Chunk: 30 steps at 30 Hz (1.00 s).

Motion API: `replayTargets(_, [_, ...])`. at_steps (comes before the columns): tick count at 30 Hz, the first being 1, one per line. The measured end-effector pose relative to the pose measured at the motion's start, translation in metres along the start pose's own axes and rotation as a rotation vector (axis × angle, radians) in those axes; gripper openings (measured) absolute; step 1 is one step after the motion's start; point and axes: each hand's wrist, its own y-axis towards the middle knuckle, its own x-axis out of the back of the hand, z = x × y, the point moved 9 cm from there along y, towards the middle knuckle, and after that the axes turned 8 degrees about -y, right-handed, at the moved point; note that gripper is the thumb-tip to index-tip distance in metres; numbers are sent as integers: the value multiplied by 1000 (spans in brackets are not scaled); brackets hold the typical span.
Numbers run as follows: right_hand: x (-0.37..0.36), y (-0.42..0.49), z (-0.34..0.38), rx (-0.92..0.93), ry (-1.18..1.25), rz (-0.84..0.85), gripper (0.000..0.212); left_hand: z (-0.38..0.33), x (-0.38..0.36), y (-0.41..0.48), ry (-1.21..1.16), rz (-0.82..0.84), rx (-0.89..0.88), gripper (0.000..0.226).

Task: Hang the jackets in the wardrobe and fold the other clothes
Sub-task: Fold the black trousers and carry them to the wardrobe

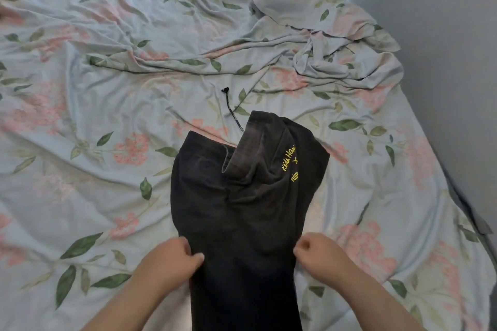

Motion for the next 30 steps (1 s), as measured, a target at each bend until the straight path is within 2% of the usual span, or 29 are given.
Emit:
replayTargets(3, [82,39,59,176,-20,-369,15,-39,62,42,-85,-274,-91,30])
replayTargets(5, [116,53,106,364,-86,-525,34,-61,82,59,-84,-368,-219,51])
replayTargets(6, [125,60,130,448,-149,-532,48,-73,89,72,-82,-365,-268,59])
replayTargets(7, [130,68,151,508,-243,-507,62,-87,94,82,-50,-349,-301,69])
replayTargets(9, [126,88,178,537,-464,-352,80,-96,93,109,-58,-281,-273,82])
replayTargets(12, [99,105,177,505,-637,-58,73,-90,93,130,-144,-210,-147,90])
replayTargets(14, [94,107,165,478,-625,6,66,-84,98,135,-242,-221,-112,93])
replayTargets(16, [98,107,149,443,-544,8,58,-81,99,135,-403,-190,-107,87])
replayTargets(18, [103,102,134,444,-466,-33,36,-80,98,131,-516,-129,-121,61])
replayTargets(20, [112,94,118,449,-504,-196,17,-79,97,122,-547,-114,-126,33])
replayTargets(21, [115,86,110,457,-559,-293,18,-78,97,114,-545,-120,-129,25])
replayTargets(23, [111,70,96,491,-662,-398,26,-78,94,94,-523,-108,-136,20])
replayTargets(26, [88,49,77,556,-695,-350,30,-73,90,58,-435,-92,-137,20])
replayTargets(28, [81,36,67,551,-627,-303,25,-71,93,35,-406,-121,-151,8])
replayTargets(30, [86,25,62,521,-504,-294,18,-75,101,11,-438,-195,-203,17])
